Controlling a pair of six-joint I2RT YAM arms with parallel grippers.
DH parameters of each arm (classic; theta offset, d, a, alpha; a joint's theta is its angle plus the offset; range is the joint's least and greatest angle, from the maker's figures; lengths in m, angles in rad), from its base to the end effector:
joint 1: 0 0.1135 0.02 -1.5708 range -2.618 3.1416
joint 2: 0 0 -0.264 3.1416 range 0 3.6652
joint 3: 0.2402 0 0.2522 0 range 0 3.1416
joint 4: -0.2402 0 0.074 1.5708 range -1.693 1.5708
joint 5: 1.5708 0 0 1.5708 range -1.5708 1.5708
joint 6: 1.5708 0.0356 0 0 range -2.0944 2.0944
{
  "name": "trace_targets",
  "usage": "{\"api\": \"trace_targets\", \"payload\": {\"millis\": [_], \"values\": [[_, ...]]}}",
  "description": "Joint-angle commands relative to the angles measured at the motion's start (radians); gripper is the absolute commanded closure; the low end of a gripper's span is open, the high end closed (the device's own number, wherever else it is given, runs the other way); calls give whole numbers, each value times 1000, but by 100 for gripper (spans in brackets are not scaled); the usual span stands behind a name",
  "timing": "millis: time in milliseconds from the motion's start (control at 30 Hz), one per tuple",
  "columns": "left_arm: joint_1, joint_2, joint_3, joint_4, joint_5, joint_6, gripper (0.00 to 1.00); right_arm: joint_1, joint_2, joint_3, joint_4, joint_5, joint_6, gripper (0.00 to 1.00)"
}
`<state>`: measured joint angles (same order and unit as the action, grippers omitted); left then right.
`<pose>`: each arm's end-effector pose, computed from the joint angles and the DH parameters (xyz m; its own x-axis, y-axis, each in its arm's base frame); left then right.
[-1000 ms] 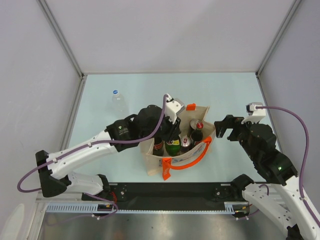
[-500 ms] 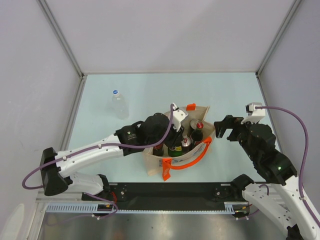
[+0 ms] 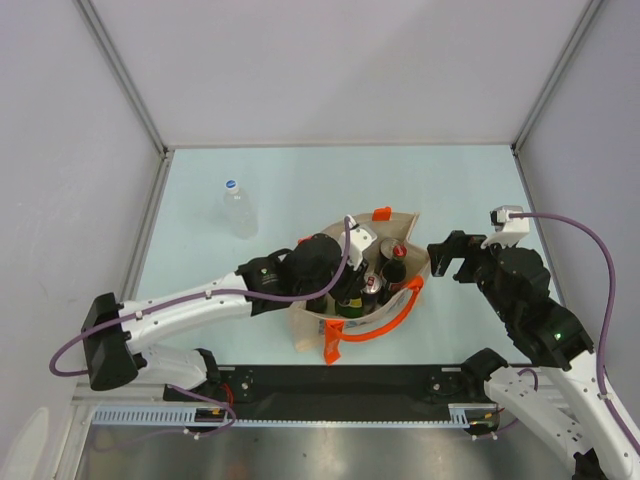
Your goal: Place the beverage into the canvas bag
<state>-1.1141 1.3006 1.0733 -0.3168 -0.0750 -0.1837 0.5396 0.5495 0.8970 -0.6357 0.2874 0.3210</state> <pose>0.1327 -0.2639 0.3145 -0.3827 0.3659 -0.8483 0.8104 0.5738 -0.1182 0.0982 0.0471 0.3605 -0.3133 0.1651 -0.9352 -0.1694 0.9593 0.2261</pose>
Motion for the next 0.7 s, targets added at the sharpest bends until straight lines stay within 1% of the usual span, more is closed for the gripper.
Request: {"api": "trace_targets", "payload": {"millis": [0,167,233,300,467,600,667], "values": [[-7,-49,13,130,3,-26,60,-1,0,5,16,-1,3,0],[-7,-46,8,122,-6,-33,58,-1,0,5,11,-1,6,0],[-7,-46,11,120,-2,-33,53,0,1,8,13,-5,9,0],[-6,-47,17,117,-2,-34,51,-1,1,6,14,-5,7,0],[-7,-61,49,94,-17,-22,50,0,0,13,13,-4,4,0],[-7,-70,157,16,-92,7,48,-1,-2,13,14,-1,-2,0],[-7,-76,200,-37,-156,30,45,-1,-2,13,11,-1,-3,0]]}}
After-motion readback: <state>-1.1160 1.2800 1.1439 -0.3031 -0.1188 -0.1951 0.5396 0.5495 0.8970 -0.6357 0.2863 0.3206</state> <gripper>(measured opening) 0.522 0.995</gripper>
